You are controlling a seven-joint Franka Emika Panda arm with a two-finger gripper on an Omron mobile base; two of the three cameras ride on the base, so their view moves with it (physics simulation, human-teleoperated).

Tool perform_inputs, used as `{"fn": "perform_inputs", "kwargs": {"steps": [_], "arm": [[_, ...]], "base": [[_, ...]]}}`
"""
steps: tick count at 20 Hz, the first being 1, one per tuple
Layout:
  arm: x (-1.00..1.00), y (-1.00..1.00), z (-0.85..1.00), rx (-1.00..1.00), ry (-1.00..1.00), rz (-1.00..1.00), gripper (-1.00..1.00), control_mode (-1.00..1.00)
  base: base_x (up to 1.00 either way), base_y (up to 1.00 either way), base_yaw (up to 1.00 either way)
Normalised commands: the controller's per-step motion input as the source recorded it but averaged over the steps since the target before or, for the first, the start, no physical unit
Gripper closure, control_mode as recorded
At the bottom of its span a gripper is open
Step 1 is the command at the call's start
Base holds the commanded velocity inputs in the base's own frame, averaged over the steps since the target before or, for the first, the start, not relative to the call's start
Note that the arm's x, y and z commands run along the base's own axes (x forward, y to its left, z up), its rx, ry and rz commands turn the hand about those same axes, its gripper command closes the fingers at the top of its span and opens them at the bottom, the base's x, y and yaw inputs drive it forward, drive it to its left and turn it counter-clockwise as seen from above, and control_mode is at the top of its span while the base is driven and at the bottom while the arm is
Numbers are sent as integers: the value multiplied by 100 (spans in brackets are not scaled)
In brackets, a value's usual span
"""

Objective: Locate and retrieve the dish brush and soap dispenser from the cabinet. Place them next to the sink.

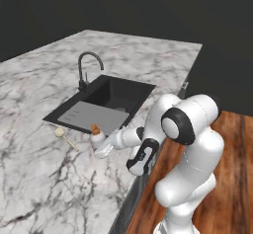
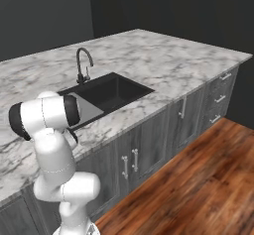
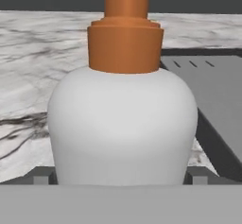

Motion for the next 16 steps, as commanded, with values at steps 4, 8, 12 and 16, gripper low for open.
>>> {"fn": "perform_inputs", "kwargs": {"steps": [4, 8, 12, 16], "arm": [[57, 0, -36, 6, -4, 8, -100, -100], [23, 0, -28, 12, -24, 11, -100, -100], [7, -1, -42, 13, -17, 13, -100, -100], [0, 0, -58, 14, -10, 13, -100, -100]], "base": [[0, 0, 0], [0, 0, 0], [0, 0, 0], [0, 0, 0]]}}
